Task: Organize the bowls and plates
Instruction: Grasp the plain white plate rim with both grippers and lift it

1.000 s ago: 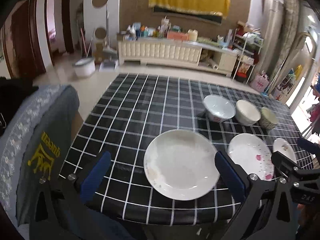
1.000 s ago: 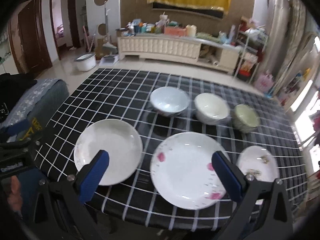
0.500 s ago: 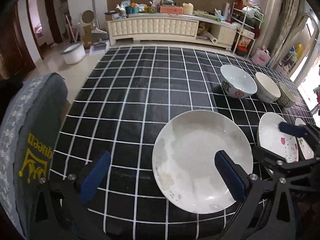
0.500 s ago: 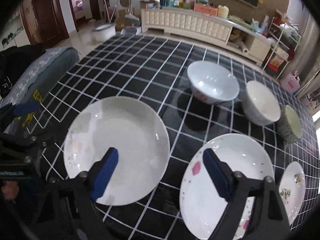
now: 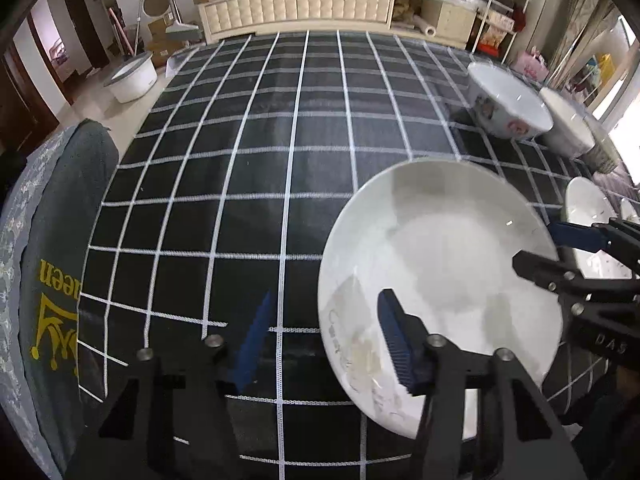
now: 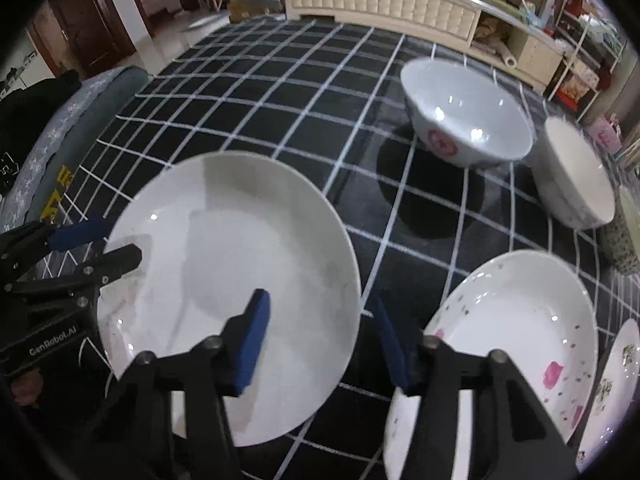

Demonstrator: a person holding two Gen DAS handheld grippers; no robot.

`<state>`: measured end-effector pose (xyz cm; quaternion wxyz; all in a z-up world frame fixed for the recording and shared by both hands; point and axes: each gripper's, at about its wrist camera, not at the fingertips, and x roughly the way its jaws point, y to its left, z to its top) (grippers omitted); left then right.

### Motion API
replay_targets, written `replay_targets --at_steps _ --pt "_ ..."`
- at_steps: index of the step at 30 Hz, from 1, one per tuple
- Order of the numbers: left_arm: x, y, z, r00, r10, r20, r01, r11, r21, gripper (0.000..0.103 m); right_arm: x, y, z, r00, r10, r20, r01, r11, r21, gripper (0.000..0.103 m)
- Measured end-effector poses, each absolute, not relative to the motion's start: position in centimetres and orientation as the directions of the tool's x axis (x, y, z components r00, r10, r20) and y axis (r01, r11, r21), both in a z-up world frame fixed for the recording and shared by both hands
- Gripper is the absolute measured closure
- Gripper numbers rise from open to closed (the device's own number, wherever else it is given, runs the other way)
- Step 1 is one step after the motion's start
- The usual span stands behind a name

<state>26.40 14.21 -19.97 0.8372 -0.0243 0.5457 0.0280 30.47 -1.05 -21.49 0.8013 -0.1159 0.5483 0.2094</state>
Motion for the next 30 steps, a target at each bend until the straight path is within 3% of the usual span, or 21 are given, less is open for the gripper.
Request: replay_targets --at_steps 3,8,12,18,30 --pt "26.5 14.6 -21.2 0.377 -0.002 -0.926 -0.073 0.997 -0.032 0.058 30.6 -1.4 -22.1 0.294 0.202 -0.934 -0.445 0.894 0.054 0.065" --pt "26.7 14.7 -21.6 0.378 -0.028 -0.925 -0.058 0.997 -0.054 0.060 30.9 -1.8 -22.5 0.268 0.221 -0.938 -0.413 0.906 0.095 0.066" --pt "26.8 14.5 -21.6 0.371 -0.069 -0.926 -0.034 0.996 -0.088 0.077 31.0 -1.9 -22.5 0.264 0.226 -0.938 -0.404 0.909 0.106 0.067" --pt "26.6 14.2 -21.5 0.373 -0.054 -0.926 -0.028 0.997 -0.070 0.080 31.3 -2.9 -22.5 0.261 0.258 -0.930 -0.344 0.925 0.160 0.078" --pt "26.2 14.8 -20.1 0.382 -0.017 -0.924 -0.050 0.998 -0.039 0.081 31.1 -2.6 -21.1 0.247 0.294 -0.923 -0.319 0.925 0.209 0.079"
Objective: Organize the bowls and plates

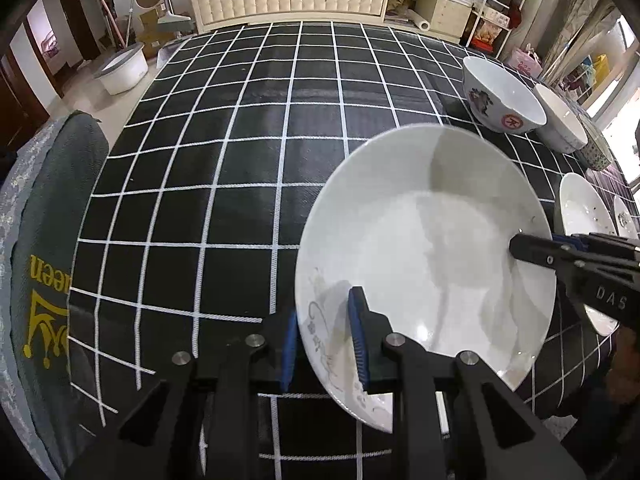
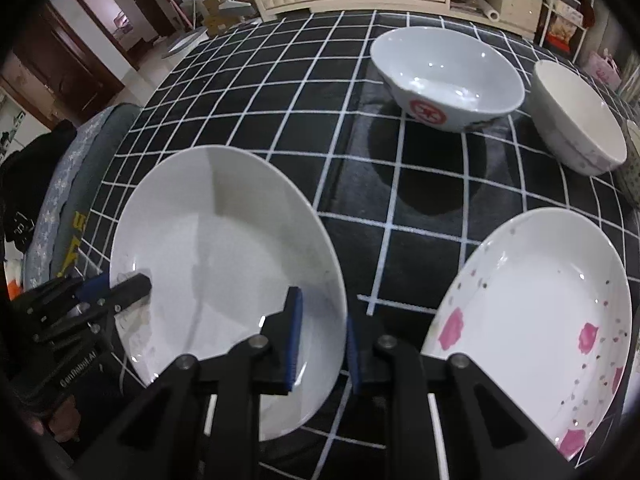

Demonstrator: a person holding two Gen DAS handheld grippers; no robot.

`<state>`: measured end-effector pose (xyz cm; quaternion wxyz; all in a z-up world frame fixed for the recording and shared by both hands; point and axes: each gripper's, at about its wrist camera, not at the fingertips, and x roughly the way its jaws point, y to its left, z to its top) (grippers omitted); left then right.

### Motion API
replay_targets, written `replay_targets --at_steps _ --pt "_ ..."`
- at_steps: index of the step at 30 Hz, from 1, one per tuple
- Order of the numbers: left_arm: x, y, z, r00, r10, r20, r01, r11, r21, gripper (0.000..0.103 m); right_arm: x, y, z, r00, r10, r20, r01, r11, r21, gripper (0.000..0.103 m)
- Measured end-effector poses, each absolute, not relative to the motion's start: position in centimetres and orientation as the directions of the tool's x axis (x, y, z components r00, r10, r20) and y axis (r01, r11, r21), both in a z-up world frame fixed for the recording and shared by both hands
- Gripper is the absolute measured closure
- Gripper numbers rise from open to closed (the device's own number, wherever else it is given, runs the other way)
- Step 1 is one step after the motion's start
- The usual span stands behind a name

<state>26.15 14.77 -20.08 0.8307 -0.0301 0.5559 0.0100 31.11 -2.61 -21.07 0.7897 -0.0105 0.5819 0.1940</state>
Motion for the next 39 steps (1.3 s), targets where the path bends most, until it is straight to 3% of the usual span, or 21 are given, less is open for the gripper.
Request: replay_targets --at_steps 25,29,39 --pt "25.5 14.2 -19.4 0.390 -0.027 -0.920 -0.075 0.995 -0.060 0.081 29.8 -3.5 -21.3 0.253 0.216 -0.943 -0.322 0.938 0.129 0.078" --pt "24.9 13.4 -17.9 0.423 0.019 -0.906 -0.057 0.998 -0.006 0.075 29.1 -3.0 -19.7 0.311 0.206 -0.928 -0.343 0.935 0.093 0.061" --pt "24.1 9.4 -15.3 0.430 -0.085 -0.899 0.008 0.996 -0.091 0.075 27.4 -8.2 -16.6 0.359 0.218 -0.908 -0.283 0.952 0.116 0.059"
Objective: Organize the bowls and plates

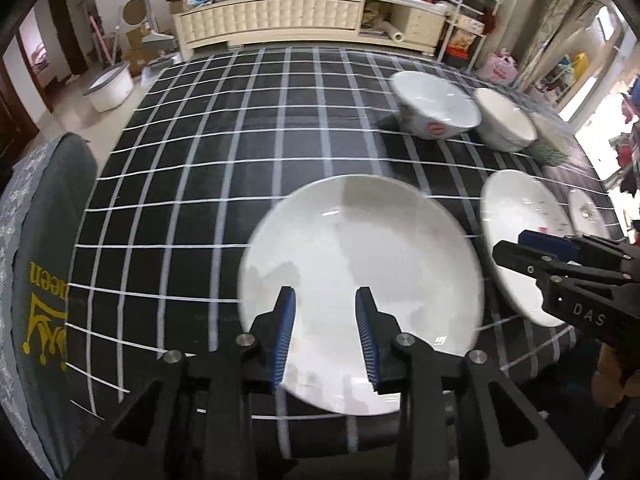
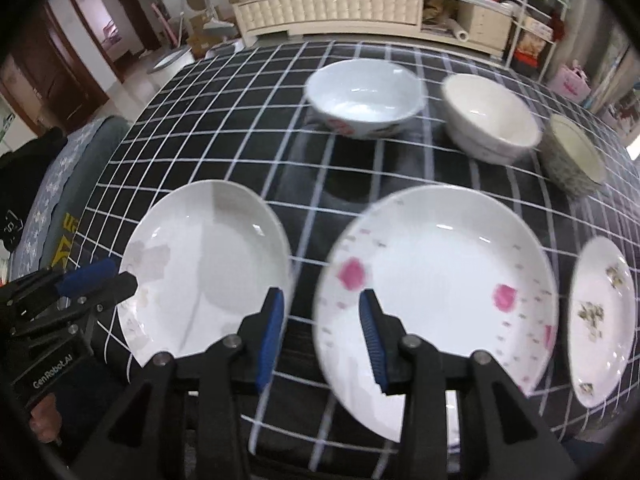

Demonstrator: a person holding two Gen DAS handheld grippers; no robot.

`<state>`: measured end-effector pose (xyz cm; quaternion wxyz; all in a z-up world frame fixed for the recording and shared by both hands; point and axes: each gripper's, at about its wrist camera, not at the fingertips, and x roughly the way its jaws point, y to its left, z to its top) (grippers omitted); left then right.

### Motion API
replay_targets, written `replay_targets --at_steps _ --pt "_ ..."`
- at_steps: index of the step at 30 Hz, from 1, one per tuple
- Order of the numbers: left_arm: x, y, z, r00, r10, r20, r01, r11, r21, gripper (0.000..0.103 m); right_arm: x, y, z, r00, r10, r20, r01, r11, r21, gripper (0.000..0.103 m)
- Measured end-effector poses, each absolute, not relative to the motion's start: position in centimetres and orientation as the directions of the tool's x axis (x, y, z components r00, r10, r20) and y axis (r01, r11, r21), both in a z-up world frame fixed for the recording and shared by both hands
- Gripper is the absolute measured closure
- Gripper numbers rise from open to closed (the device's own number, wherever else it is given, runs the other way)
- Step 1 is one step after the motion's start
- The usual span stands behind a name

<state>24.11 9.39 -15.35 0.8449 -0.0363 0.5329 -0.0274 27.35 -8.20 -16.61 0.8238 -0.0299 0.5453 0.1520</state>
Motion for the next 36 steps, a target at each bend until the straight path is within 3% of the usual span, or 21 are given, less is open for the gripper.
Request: replay_targets --at_steps 19,36 --pt "27.2 -3.5 -16.1 0.345 -0.260 -0.902 0.216 0.957 -0.194 0.075 26.4 -20.6 -16.7 0.398 0.174 -0.901 -0.103 0.984 0.144 0.058" --pt "29.7 -6.9 -19.2 0.269 -0.267 -0.926 0.261 0.945 -0.197 0.075 27.9 -22.9 -18.4 0.402 0.159 -0.902 -0.089 0.987 0.134 0.058"
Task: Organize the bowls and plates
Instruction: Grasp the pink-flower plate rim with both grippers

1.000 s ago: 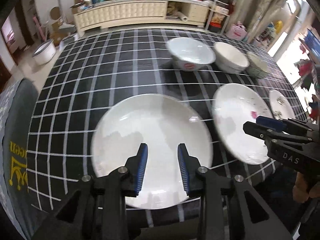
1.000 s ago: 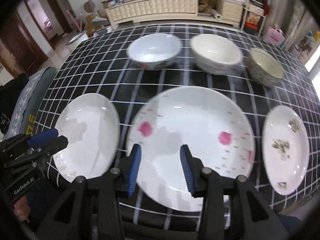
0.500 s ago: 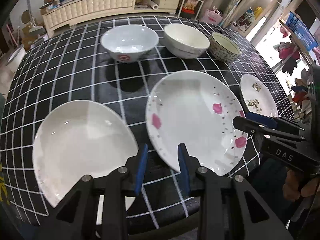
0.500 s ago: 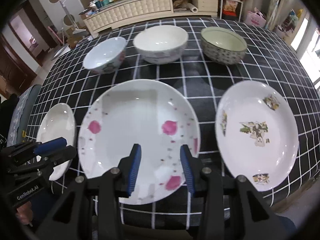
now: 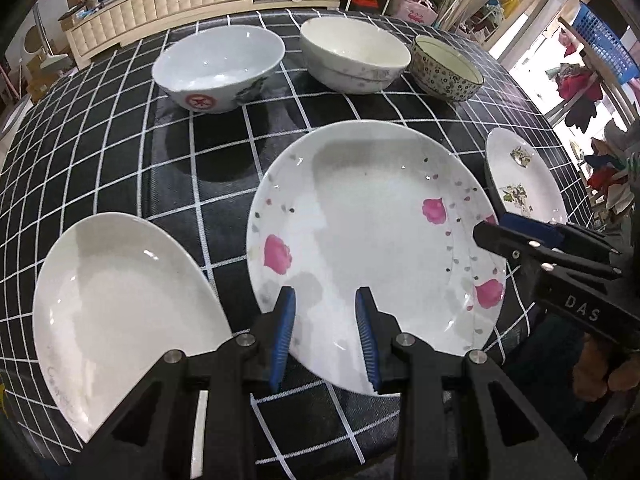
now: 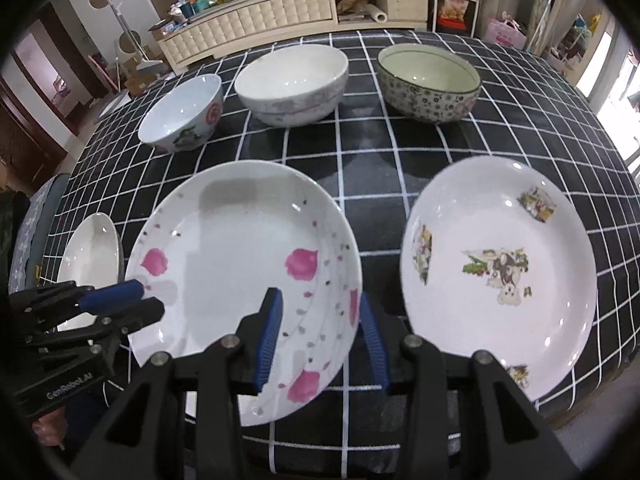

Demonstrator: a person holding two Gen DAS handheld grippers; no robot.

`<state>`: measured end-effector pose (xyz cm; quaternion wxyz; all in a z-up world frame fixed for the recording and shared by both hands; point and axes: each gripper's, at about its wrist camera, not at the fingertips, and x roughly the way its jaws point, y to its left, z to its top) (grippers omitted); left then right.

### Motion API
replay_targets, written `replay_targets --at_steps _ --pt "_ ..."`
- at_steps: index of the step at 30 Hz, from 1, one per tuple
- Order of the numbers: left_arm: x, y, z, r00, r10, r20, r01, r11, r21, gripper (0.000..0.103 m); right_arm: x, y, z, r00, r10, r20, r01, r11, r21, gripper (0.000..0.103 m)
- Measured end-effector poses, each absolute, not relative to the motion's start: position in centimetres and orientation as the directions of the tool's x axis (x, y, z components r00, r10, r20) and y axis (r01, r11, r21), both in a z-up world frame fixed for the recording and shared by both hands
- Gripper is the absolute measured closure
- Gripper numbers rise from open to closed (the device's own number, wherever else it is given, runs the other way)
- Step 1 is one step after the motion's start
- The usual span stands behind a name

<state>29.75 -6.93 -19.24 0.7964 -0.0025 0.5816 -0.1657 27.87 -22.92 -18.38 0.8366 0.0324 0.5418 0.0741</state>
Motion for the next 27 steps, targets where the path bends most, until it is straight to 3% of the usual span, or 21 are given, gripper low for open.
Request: replay_targets --at_steps 7,14,27 --pt "30.0 -7.6 -19.9 0.270 -0.257 -0.928 0.293 0.940 -0.175 0.075 28.3 -22.4 -18.3 0.432 0.143 -0.891 -0.134 0.987 0.093 0.062" --pt "30.4 -7.8 -20.7 0.250 -0.271 -0.930 0.296 0.935 -0.193 0.080 29.6 -22.3 -19.8 0.377 0.180 -0.909 -0.138 0.981 0.137 0.076" --pt "30.8 -7.7 -20.7 0.262 -0.267 -0.927 0.306 0.934 -0.183 0.085 29.7 -23.6 -18.5 0.422 0.066 -0.904 -0.089 0.996 0.031 0.077"
